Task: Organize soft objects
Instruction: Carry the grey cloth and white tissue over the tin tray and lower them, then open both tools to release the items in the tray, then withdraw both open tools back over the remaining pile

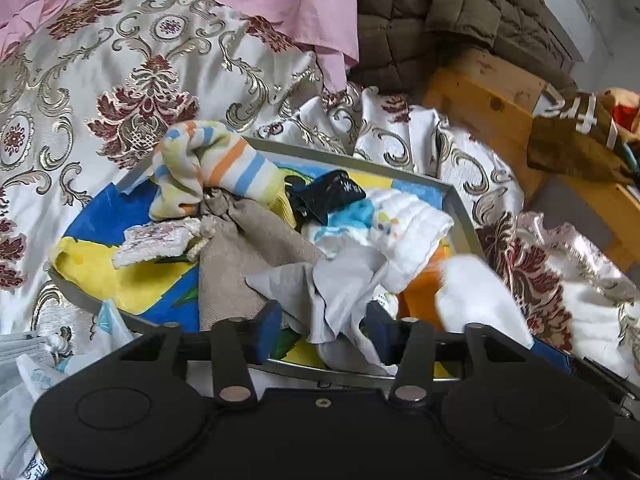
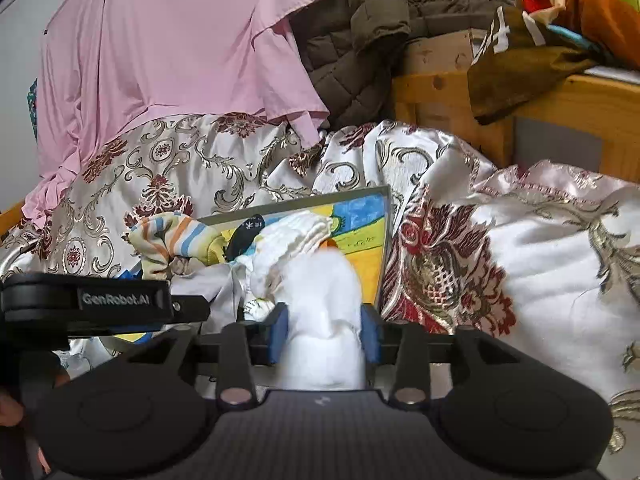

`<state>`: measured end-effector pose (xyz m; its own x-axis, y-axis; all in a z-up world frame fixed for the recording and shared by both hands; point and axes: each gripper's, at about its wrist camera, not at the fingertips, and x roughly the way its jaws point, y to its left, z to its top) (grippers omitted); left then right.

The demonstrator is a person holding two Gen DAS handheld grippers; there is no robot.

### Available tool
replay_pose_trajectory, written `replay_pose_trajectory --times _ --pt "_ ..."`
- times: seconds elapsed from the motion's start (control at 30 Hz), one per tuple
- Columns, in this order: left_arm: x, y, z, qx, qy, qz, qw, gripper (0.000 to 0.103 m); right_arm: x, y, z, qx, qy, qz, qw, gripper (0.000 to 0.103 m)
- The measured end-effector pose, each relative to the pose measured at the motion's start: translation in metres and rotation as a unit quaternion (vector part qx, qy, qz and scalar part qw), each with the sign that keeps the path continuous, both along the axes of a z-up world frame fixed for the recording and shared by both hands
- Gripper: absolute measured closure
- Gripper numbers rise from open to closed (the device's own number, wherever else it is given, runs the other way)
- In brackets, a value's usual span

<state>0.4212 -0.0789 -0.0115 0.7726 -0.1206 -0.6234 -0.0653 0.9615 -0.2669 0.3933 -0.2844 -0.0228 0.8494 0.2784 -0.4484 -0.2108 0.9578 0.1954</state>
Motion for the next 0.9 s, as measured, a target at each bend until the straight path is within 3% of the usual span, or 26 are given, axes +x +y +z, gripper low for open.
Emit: replay_pose_trajectory --times 0.3,0.57,0.9 --pt "-0.021 0.007 0.026 -0.005 -0.029 0.012 0.9995 0.03 -0.022 -0.009 0.022 0.006 -0.03 -0.011 0.999 0.04" --pt "-0.064 0.01 0.054 0.013 -0.067 0.006 0.9977 0.02 -0.057 -0.017 0.046 0.019 -0.076 -0.014 0.997 0.014" --pt "-0.138 0.023 0.078 0.015 -0.113 0.014 0.9934 0.007 -0.116 -0.012 0.068 0.014 -0.126 -0.015 0.992 0.006"
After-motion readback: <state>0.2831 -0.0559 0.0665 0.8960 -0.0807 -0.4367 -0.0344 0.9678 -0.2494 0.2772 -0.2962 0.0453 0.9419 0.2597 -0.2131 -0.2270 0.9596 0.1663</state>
